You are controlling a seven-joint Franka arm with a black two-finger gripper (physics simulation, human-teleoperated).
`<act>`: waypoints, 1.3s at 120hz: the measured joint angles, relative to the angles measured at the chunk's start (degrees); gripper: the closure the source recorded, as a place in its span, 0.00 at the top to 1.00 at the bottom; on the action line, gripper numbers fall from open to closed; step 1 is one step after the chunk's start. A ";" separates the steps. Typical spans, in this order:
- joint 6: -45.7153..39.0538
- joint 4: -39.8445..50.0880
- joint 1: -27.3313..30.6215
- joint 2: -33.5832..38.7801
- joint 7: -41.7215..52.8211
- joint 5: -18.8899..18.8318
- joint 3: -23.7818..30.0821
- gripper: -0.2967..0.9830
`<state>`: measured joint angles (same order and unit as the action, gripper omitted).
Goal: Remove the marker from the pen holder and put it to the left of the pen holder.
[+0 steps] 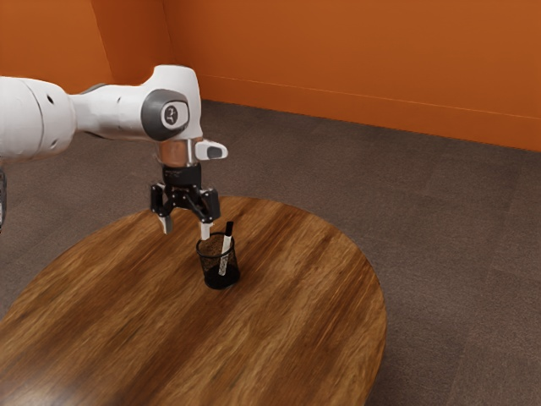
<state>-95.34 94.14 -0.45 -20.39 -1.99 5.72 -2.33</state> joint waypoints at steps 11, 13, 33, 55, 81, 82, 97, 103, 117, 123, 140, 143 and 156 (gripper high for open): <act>-2.30 0.16 -1.43 -0.72 -0.18 0.31 0.33 0.77; -2.64 0.17 -1.81 -0.77 -0.22 0.36 0.40 0.77; -6.00 -1.06 -4.76 -2.22 -0.70 0.39 1.00 0.77; -8.22 -5.41 -3.69 -5.97 0.17 -1.49 2.18 0.77; -10.91 -6.28 -3.43 -6.91 3.38 -7.07 4.08 0.75; -11.00 -6.30 -3.37 -6.96 3.50 -7.16 4.06 0.75; -11.92 -7.85 -2.77 -8.54 5.21 -7.97 3.93 0.70; -12.16 -8.09 -2.51 -8.72 5.80 -8.12 3.90 0.67; -12.50 -8.39 -1.84 -8.86 6.98 -8.24 3.78 0.61; -12.61 -8.64 -1.55 -8.95 7.42 -8.21 3.77 0.59; -12.82 -8.84 -0.31 -9.42 8.43 -7.80 3.74 0.53; -12.84 -9.10 -0.15 -9.59 8.58 -7.75 3.74 0.52; -12.91 -10.63 0.44 -10.71 9.18 -7.45 3.74 0.49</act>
<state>-108.26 83.51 -0.02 -31.10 7.19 -1.73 1.40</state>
